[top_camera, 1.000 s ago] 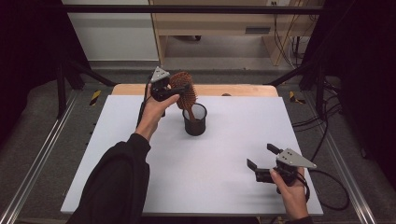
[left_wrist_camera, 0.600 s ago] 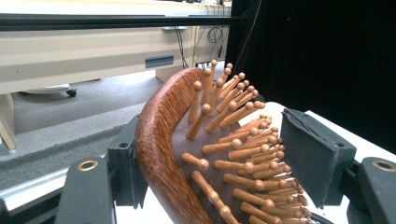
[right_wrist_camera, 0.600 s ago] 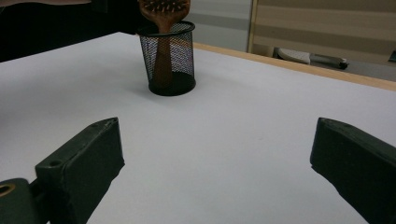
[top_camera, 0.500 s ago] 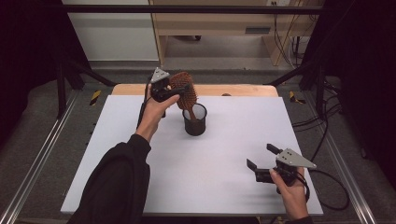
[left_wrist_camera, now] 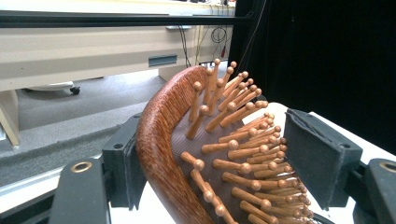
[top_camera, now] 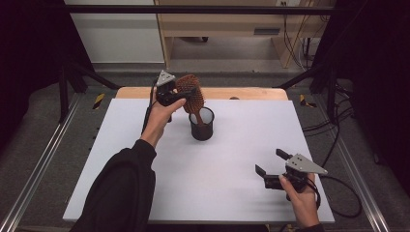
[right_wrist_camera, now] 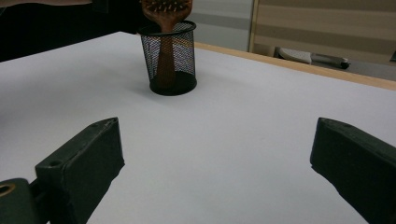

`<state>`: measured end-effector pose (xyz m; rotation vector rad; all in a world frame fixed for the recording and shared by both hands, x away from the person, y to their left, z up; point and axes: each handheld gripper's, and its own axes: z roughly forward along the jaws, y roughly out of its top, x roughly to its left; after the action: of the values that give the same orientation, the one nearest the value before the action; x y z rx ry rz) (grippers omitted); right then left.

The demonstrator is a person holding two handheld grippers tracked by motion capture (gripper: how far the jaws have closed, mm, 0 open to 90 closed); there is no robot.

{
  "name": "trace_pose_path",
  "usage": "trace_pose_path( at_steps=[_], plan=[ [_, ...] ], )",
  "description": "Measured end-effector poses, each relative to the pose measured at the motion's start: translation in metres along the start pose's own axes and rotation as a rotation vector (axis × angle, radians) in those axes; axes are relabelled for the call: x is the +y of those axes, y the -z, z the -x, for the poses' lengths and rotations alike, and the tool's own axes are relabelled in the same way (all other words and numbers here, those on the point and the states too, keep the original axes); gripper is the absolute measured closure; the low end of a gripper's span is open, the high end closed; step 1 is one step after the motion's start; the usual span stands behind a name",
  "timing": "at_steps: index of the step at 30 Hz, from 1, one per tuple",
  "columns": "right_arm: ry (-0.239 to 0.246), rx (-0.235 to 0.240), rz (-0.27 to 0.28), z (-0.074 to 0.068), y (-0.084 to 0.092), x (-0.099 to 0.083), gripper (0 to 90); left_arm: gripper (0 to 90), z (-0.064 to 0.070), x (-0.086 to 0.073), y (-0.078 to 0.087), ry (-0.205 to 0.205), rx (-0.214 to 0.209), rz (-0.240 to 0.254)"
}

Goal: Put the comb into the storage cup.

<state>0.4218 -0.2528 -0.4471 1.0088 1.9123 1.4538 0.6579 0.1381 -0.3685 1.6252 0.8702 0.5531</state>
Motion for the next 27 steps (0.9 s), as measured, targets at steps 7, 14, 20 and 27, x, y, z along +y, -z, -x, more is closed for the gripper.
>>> trace_pose_path(
  at_steps=[7,14,20,27],
  plan=[
    [0.0,0.001,-0.001,-0.0001,-0.0001,0.0,2.9,22.0,-0.0001,-0.0005,0.0,0.003,0.006,-0.002],
    [0.001,0.001,0.0,-0.0001,-0.0002,-0.0001,2.9,17.9,-0.0002,-0.0012,0.0002,0.015,0.021,-0.004],
    [0.001,0.002,0.0,-0.0001,-0.0002,0.0,2.9,13.3,-0.0007,-0.0018,0.0011,0.027,0.022,-0.009],
    [0.0,0.003,-0.002,-0.0003,-0.0003,-0.0001,2.9,7.7,0.0006,-0.004,0.0007,0.022,0.02,-0.022]
  ],
)
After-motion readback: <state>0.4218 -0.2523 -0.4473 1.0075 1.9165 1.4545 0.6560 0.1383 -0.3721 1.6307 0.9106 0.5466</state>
